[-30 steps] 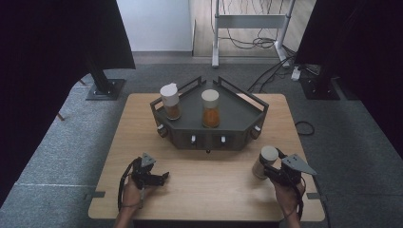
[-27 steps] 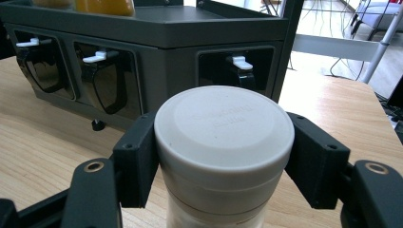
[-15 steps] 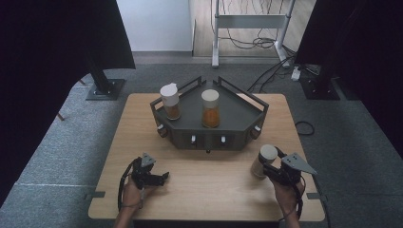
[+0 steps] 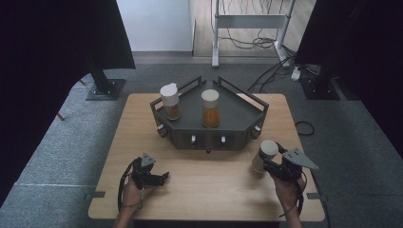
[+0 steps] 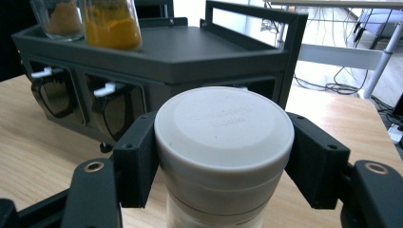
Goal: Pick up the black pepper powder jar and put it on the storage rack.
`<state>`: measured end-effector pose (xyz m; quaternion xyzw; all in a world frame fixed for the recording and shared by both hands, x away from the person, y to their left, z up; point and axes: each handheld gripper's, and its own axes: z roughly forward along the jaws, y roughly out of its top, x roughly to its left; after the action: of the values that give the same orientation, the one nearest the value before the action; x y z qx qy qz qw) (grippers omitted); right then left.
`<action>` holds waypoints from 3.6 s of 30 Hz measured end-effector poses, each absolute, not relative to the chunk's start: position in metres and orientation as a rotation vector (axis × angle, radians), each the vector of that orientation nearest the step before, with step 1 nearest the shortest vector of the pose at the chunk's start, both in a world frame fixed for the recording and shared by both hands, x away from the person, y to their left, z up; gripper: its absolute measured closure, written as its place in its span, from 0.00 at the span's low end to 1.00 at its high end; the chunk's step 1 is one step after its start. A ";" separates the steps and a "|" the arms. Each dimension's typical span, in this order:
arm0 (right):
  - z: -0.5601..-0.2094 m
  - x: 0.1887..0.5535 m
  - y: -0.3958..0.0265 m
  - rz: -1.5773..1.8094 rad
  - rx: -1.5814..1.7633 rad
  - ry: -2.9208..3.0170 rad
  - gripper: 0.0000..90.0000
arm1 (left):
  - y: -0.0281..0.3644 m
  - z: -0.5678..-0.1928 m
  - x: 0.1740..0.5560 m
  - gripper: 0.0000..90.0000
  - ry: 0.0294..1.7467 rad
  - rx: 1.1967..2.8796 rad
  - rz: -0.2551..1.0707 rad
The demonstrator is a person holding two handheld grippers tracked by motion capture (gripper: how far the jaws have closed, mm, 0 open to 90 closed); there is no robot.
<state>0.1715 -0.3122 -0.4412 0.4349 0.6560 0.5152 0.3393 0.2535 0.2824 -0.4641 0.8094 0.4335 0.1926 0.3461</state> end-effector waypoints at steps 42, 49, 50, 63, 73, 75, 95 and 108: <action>-0.367 0.214 -0.305 1.403 1.082 1.702 0.37 | 0.282 -0.464 0.254 0.04 1.126 2.101 0.498; -0.359 0.223 -0.301 1.416 1.086 1.702 0.37 | 0.282 -0.464 0.254 0.04 1.125 2.102 0.498; -0.358 0.224 -0.300 1.414 1.085 1.704 0.37 | 0.282 -0.464 0.254 0.04 1.125 2.102 0.498; -0.345 0.239 -0.292 1.407 1.081 1.693 0.37 | 0.282 -0.464 0.254 0.04 1.125 2.102 0.498; -0.338 0.245 -0.291 1.440 1.078 1.668 0.37 | 0.282 -0.464 0.254 0.04 1.124 2.103 0.498; -0.337 0.247 -0.289 1.445 1.074 1.668 0.37 | 0.282 -0.464 0.254 0.04 1.124 2.103 0.498; -0.327 0.285 -0.270 1.429 1.057 1.688 0.37 | 0.283 -0.464 0.254 0.04 1.121 2.104 0.497; -0.328 0.317 -0.250 1.392 1.045 1.721 0.37 | 0.283 -0.464 0.253 0.04 1.116 2.107 0.497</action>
<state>0.3170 -0.2500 -0.3281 0.4015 0.6611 0.5348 0.3402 0.2535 0.2832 -0.4637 0.8118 0.4298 0.1915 0.3458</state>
